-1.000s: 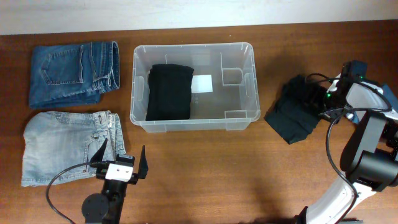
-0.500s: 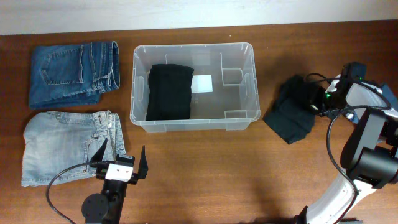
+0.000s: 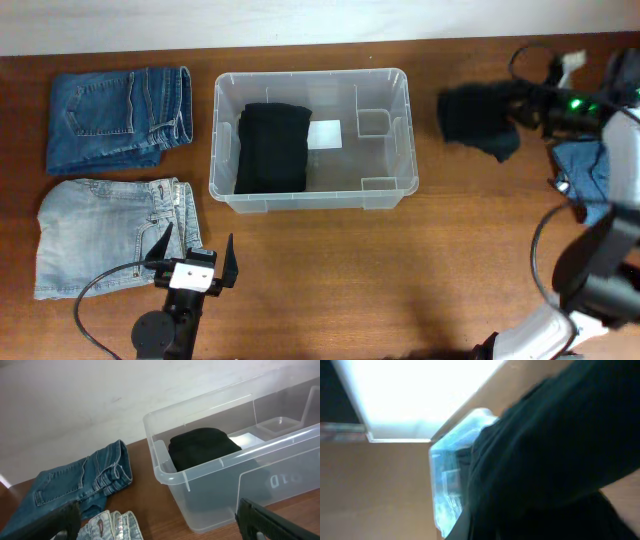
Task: Pack container
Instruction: 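Carry the second black garment into the bin beside the first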
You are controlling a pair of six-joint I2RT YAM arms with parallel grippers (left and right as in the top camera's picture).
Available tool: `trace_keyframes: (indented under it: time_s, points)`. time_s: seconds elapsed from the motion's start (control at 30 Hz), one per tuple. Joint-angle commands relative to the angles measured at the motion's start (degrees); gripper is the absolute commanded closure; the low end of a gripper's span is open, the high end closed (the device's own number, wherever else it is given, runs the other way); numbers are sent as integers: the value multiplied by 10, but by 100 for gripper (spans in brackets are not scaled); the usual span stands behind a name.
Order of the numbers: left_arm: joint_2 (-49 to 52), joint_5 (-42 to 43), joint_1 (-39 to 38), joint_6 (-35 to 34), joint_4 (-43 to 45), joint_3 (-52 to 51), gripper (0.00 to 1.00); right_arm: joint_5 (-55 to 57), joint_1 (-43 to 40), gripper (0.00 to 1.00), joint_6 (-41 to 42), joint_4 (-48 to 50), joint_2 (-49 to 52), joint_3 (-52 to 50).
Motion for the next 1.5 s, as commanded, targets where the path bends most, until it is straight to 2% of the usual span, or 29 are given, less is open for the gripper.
trace_keyframes:
  time_s: [0.0,0.13,0.23,0.43,0.53,0.73,1.0,1.13,1.17,1.2,1.27,1.4,1.47]
  points:
    - [-3,-2,3,5,-1,-3,1,-48,33,96,-8,-15,-90,44]
    - [-3,-2,3,5,-1,-3,1,-12,108,96,6,-18,-155,50]
    - [-3,-2,3,5,-1,-3,1,41,206,96,7,-22,-168,50]
    - [-3,-2,3,5,-1,-3,1,169,358,96,38,-10,-116,49]
    - [-3,-2,3,5,-1,-3,1,171,404,96,72,32,-64,49]
    - [-3,-2,3,5,-1,-3,1,184,432,96,98,85,47,49]
    - [-3,-2,3,5,-1,-3,1,201,430,96,113,104,142,49]
    - [-3,-2,3,5,-1,-3,1,270,430,95,113,97,156,48]
    - [-3,-2,3,5,-1,-3,1,284,430,92,113,95,156,48]
    - [-3,-2,3,5,-1,-3,1,330,430,74,112,87,156,48]
    - [-3,-2,3,5,-1,-3,1,382,429,57,110,79,156,48]
    - [-3,-2,3,5,-1,-3,1,435,425,42,90,69,156,49]
    - [-3,-2,3,5,-1,-3,1,439,426,38,66,69,155,54]
